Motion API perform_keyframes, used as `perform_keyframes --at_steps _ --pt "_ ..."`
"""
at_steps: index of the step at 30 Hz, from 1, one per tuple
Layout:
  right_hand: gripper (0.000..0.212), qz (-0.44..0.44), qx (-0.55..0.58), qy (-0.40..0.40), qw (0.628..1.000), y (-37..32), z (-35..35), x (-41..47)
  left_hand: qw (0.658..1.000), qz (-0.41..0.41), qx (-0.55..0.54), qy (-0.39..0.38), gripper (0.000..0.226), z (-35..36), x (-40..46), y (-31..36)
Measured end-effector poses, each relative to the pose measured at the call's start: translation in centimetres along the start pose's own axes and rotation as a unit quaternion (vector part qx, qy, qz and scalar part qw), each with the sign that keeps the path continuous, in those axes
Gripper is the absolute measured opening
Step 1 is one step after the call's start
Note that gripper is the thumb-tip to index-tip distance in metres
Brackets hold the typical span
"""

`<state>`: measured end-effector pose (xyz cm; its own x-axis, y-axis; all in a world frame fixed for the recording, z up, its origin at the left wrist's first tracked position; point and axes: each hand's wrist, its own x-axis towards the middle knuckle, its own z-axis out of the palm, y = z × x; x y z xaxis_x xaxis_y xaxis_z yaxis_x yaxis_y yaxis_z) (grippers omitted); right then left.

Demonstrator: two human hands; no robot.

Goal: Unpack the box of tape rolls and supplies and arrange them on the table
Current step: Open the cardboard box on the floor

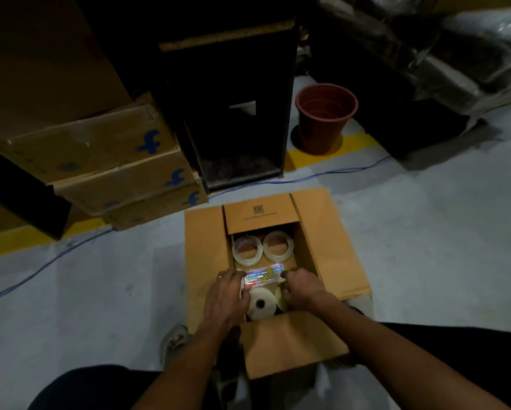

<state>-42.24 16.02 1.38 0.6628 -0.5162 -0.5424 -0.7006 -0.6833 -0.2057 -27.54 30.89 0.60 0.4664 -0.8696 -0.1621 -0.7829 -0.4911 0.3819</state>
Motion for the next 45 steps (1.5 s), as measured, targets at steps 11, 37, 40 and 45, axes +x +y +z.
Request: perform_keyframes --at_steps 11,37,40,45 --pt "0.082 -0.016 -0.013 0.024 1.000 -1.0 -0.3 9.6 0.994 -0.075 0.008 -0.076 0.076 0.4 6.8 -3.8" --pt "0.119 -0.054 -0.093 0.064 0.992 0.2 -7.1 20.9 0.978 -0.110 -0.145 0.099 0.055 4.5 6.9 -4.9" --pt "0.124 -0.058 -0.070 0.066 0.994 0.5 -7.0 21.6 0.978 -0.088 -0.139 0.128 0.057 5.5 6.8 -5.3" --pt "0.113 -0.074 -0.022 0.068 0.995 1.1 -7.6 22.4 0.975 -0.068 -0.143 0.159 0.053 6.3 6.5 -5.4"
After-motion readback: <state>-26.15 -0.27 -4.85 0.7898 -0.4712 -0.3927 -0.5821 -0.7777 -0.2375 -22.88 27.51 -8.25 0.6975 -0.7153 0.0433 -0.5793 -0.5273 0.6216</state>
